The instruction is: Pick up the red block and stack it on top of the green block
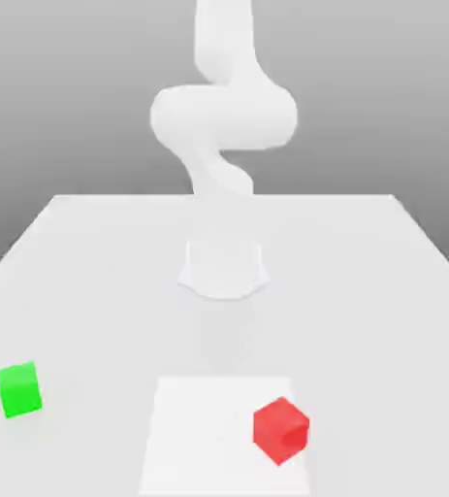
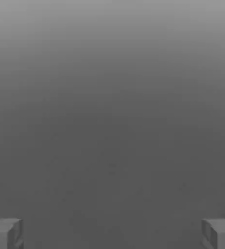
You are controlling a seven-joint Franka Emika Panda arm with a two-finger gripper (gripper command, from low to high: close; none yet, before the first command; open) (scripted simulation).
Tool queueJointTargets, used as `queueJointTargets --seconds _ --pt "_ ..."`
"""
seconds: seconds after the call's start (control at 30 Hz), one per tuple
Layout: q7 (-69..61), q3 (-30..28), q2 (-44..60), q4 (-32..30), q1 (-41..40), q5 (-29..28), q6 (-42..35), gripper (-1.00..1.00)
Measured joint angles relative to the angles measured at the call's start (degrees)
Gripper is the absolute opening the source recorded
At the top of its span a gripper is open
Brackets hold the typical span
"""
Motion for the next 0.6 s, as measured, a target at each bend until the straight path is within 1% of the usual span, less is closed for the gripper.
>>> queueJointTargets --seconds 0.33,0.6 --pt "-12.94 -2.33 21.18 -7.45 6.39 2.26 10.07 0.0" --pt "-22.11 -1.66 37.77 -13.3 9.28 2.61 17.97 0.0"
